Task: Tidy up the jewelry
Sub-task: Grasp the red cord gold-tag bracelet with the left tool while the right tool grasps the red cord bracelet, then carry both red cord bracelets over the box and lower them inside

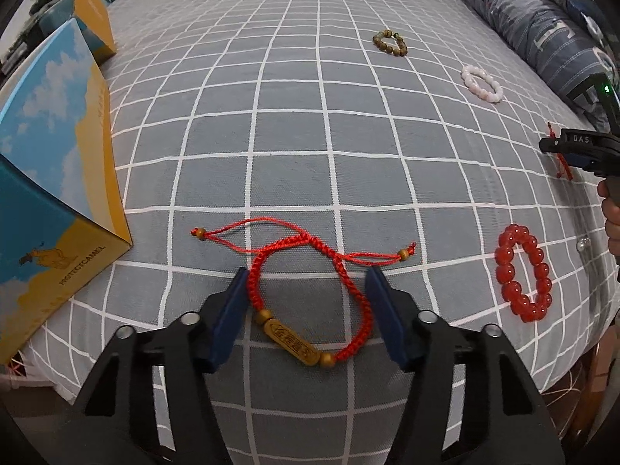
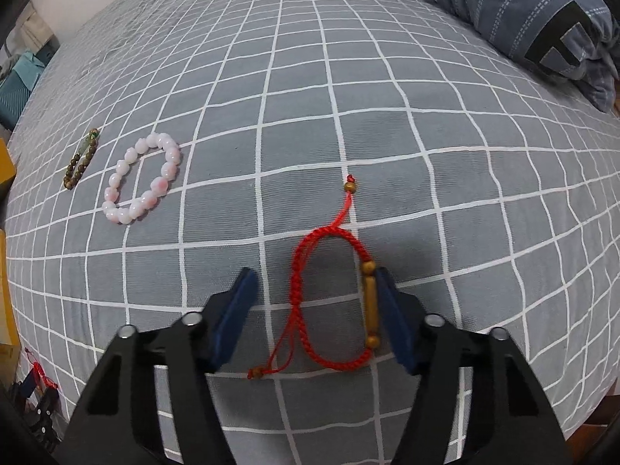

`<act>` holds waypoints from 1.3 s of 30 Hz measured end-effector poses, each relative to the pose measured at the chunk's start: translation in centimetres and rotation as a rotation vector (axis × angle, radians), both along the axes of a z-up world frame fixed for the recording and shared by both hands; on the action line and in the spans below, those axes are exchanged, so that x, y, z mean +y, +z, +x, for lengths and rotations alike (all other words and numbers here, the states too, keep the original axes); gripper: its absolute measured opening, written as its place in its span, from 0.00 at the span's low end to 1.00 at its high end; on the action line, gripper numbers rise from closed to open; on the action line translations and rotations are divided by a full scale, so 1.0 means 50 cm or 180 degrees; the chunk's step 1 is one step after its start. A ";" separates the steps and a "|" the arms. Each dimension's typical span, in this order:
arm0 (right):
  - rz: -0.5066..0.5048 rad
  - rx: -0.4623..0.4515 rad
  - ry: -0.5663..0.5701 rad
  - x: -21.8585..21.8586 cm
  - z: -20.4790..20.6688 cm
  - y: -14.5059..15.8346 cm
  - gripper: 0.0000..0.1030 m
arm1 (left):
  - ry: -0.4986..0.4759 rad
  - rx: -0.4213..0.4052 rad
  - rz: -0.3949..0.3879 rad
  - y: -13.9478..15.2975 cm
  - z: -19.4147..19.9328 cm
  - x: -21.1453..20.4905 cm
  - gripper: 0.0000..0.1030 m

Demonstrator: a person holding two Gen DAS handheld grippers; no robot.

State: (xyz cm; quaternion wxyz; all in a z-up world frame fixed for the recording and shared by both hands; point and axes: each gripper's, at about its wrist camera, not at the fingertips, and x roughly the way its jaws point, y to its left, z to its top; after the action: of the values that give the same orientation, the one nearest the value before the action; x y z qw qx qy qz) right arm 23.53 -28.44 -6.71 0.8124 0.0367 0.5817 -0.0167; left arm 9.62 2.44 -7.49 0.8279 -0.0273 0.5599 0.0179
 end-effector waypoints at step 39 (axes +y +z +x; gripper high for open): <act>-0.0084 -0.0240 -0.0013 0.021 -0.038 0.078 0.06 | 0.0017 -0.0233 -0.0045 0.095 -0.004 0.026 0.09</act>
State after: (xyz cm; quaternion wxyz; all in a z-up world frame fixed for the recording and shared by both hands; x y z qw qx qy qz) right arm 21.65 -27.38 -2.80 0.8342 0.0277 0.5503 -0.0248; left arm 9.44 3.73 -2.73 0.8476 -0.0353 0.5293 0.0152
